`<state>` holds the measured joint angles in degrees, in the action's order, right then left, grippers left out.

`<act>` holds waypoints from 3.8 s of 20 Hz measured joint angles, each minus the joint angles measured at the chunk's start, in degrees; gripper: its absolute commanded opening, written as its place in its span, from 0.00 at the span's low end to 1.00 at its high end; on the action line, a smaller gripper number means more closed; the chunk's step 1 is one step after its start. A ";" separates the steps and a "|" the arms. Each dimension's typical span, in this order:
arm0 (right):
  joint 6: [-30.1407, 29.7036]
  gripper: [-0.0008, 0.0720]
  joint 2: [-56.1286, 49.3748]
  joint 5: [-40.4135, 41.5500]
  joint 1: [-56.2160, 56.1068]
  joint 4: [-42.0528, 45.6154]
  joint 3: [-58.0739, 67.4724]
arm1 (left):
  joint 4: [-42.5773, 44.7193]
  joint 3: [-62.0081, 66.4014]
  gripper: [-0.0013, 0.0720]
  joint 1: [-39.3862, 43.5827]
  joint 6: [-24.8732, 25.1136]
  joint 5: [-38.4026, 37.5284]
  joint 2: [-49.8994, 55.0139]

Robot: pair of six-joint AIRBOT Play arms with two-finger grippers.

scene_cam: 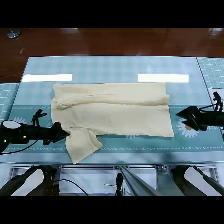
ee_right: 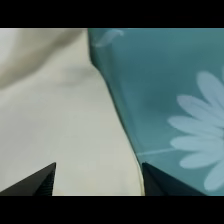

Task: Fold the shirts.

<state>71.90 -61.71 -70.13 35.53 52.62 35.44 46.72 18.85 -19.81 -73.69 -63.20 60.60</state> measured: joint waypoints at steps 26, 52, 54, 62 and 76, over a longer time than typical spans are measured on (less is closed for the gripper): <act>-3.02 0.04 -8.79 2.93 -11.04 -6.38 9.53 | -0.72 17.07 0.05 0.74 0.92 0.76 3.72; 3.30 0.87 -35.78 -1.36 -9.75 -8.96 44.02 | 12.33 67.84 0.98 -1.01 -12.09 -10.49 34.51; 2.86 0.87 -35.74 -2.34 -8.33 -7.34 42.16 | 14.58 64.63 0.98 -2.82 -12.07 -7.85 29.44; -0.37 0.86 -41.44 -0.26 -13.51 -13.31 39.12 | 11.45 44.11 0.98 4.37 -9.86 5.27 13.20; -0.13 0.04 -24.55 -8.04 -16.92 -4.17 35.60 | 5.16 40.83 0.05 23.82 -6.27 7.80 13.38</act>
<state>71.77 -86.26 -78.17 18.61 48.45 71.05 51.88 59.68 4.01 -79.96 -55.40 73.97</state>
